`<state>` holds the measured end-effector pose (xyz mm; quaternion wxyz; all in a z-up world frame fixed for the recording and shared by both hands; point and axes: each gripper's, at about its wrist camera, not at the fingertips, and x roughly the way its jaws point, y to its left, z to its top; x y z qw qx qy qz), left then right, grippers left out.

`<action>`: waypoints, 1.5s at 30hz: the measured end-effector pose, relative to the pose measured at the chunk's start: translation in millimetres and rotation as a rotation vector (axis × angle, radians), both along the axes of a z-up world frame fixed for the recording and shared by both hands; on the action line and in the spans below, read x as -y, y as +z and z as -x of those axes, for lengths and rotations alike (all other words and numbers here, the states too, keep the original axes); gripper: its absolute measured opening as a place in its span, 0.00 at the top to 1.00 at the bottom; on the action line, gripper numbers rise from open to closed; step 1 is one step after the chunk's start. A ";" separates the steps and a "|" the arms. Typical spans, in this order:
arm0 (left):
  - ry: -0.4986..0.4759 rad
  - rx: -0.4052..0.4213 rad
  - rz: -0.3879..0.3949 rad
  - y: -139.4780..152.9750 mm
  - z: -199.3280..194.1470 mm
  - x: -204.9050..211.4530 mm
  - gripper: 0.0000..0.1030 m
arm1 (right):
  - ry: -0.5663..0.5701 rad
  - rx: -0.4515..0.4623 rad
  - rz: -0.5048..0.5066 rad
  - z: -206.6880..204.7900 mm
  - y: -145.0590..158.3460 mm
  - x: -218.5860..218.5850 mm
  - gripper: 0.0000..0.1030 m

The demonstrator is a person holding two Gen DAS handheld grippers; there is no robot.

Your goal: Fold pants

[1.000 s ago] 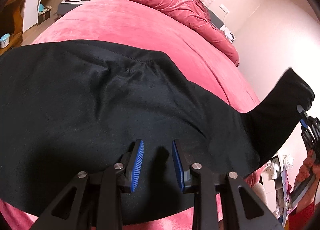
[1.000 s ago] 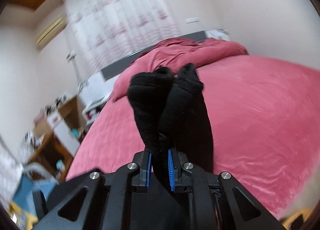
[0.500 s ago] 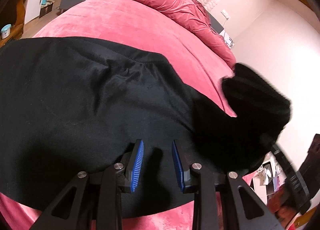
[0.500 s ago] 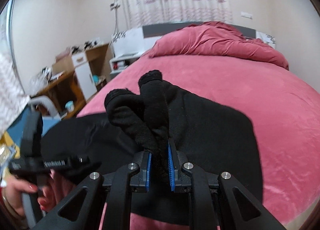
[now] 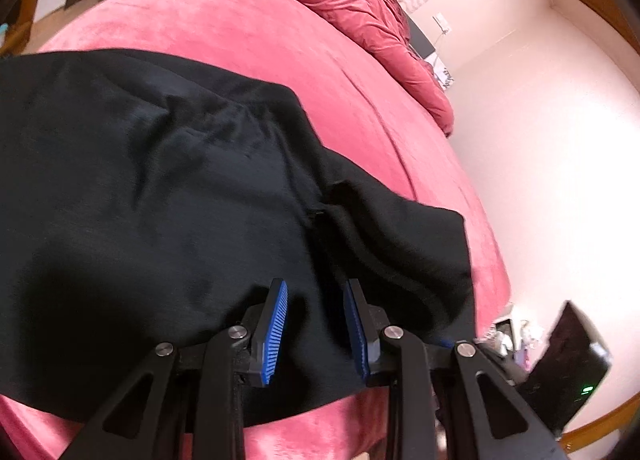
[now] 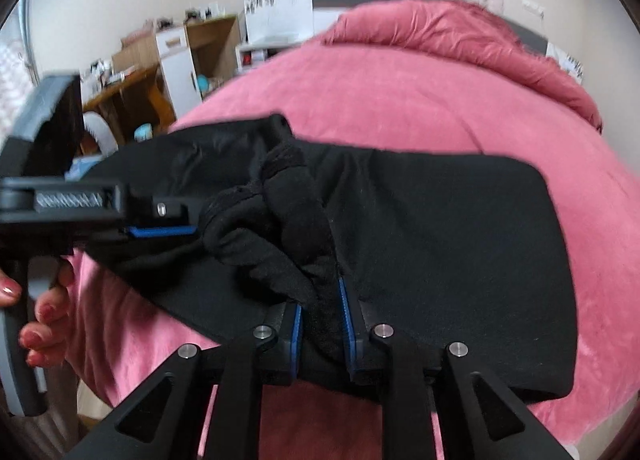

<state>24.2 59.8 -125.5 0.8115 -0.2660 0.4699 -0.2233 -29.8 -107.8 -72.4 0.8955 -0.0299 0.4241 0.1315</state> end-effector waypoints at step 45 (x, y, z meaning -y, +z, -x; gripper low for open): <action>-0.154 0.046 -0.072 -15.4 7.1 70.1 0.82 | -0.479 -0.080 -0.334 -0.6 16.5 144.5 0.88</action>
